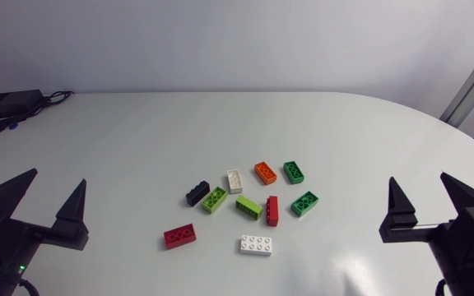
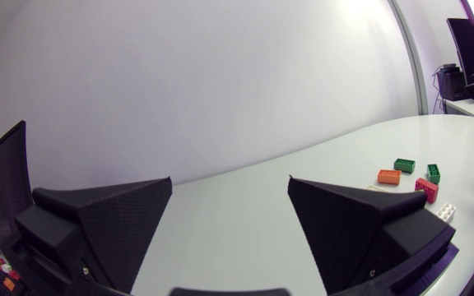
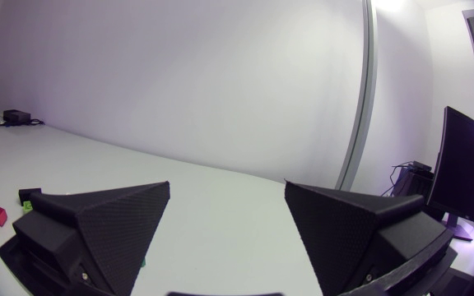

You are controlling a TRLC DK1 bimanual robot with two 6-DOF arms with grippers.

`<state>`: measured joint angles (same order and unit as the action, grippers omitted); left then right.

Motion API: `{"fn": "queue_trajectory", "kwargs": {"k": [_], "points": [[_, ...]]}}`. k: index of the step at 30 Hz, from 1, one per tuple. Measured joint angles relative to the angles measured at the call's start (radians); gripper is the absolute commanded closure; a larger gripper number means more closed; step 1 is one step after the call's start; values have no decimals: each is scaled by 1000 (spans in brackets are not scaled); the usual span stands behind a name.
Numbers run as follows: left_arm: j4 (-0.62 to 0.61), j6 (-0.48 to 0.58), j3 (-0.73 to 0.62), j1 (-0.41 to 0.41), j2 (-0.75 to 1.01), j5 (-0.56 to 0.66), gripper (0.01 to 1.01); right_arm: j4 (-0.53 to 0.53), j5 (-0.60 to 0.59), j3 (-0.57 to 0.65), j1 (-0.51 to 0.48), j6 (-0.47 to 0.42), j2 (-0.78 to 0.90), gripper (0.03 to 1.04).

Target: Disassemble duplo

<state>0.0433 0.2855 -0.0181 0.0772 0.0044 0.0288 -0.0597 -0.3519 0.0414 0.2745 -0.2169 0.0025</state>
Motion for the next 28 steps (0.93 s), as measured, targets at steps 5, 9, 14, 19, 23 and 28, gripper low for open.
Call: {"fn": "queue_trajectory", "kwargs": {"k": [5, 9, 14, 19, 23, 28], "points": [[-4, -4, 0, -11, 0, 0, 48, 8, 151, -5, -175, 16, 0, 61], [-6, -15, 0, -22, 0, 0, 48, 34, 300, -5, -317, 56, 0, 61], [-34, -18, 0, -26, 0, 0, 48, 45, 353, -5, -351, 88, 0, 61], [-47, -18, 0, -38, 0, -1, 48, 45, 353, -5, -353, 95, 0, 61], [-47, -18, 0, -56, 0, 0, 48, 45, 353, -5, -354, 95, 0, 61], [-47, -18, 0, -98, 0, 0, 48, 45, 352, -5, -365, 95, 0, 61]]}}
